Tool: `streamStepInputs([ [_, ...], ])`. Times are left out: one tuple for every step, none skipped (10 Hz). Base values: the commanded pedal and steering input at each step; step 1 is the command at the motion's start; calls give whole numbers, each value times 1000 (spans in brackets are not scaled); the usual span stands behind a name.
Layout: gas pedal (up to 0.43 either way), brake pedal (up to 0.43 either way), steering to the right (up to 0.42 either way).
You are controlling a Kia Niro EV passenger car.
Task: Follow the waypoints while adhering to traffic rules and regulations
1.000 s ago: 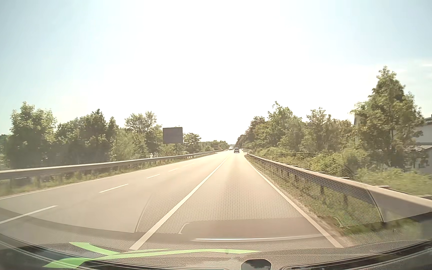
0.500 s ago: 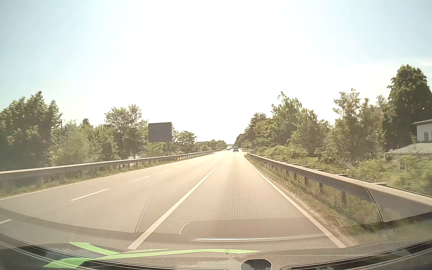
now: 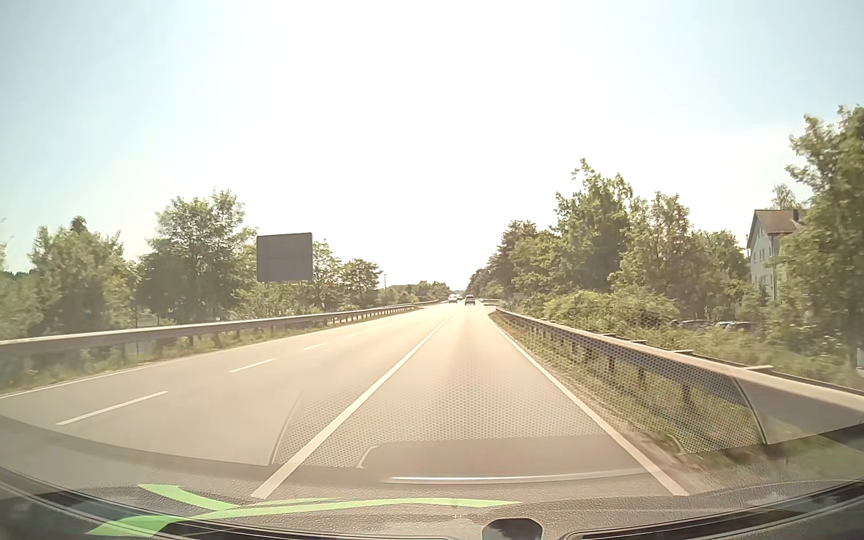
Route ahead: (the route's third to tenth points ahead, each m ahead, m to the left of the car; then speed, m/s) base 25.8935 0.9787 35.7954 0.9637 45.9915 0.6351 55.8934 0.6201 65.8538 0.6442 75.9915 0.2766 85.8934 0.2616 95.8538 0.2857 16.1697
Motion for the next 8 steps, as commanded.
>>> streamStepInputs([
  [189, 0, 0],
  [189, 0, 0],
  [189, 0, 0],
  [177, 0, -1],
  [169, 0, -1],
  [157, 0, -2],
  [157, 0, -2],
  [157, 0, -2],
])
